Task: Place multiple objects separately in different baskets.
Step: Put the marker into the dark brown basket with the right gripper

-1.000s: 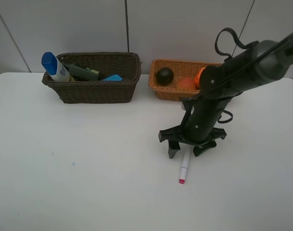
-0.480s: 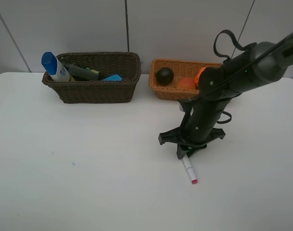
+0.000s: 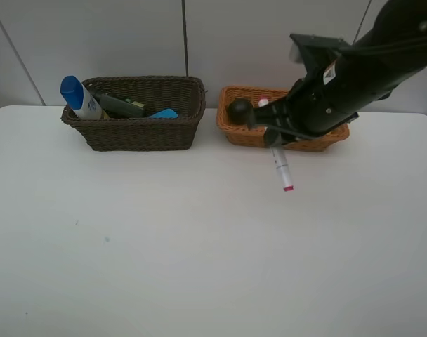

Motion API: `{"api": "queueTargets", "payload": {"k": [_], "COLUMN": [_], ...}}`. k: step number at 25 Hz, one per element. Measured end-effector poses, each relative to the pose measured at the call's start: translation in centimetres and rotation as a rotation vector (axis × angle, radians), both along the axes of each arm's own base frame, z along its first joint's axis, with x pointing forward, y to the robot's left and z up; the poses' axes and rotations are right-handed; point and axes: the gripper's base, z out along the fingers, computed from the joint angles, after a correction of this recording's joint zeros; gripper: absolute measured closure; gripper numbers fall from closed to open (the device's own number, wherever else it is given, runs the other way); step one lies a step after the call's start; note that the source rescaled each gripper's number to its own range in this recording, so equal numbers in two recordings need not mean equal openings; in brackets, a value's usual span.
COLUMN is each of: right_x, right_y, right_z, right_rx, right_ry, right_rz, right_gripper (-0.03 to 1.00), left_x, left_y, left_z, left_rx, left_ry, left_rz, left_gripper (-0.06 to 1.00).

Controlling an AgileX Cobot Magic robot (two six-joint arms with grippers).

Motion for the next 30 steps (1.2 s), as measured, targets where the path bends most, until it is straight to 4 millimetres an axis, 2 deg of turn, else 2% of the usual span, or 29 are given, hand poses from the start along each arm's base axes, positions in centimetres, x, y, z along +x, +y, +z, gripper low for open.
{"api": "queueTargets", "payload": {"k": [2,5,9,12,15,22,28,30], "right_x": [0.5,1.9,4.6,6.2,8.6,14.2,16.4,16.6], "right_y": [0.3,1.1,2.8,4.4,6.2,10.6,13.8,14.6], "right_z": [2.0,3.6,4.0,2.8,1.2,-3.5,-7.9,-9.2], "right_rx": [0.081,0.187,0.38,0.544,0.639,0.614,0.575,0.555], "right_ry": [-0.167,-0.408,-0.733,-0.911,-0.926,-0.813,-0.742,-0.705], "right_rz": [0.016,0.04,0.031,0.014,-0.009,0.03,0.061,0.066], "right_gripper": [0.97,0.97,0.97,0.97,0.97,0.97,0.96,0.89], "left_x": [0.0,0.0,0.0,0.0,0.0,0.0,0.0,0.0], "left_y": [0.0,0.0,0.0,0.0,0.0,0.0,0.0,0.0], "left_z": [0.0,0.0,0.0,0.0,0.0,0.0,0.0,0.0], "left_rx": [0.0,0.0,0.0,0.0,0.0,0.0,0.0,0.0], "left_ry": [0.0,0.0,0.0,0.0,0.0,0.0,0.0,0.0], "left_rz": [0.0,0.0,0.0,0.0,0.0,0.0,0.0,0.0], "left_gripper": [0.11,0.11,0.11,0.11,0.11,0.11,0.11,0.11]}}
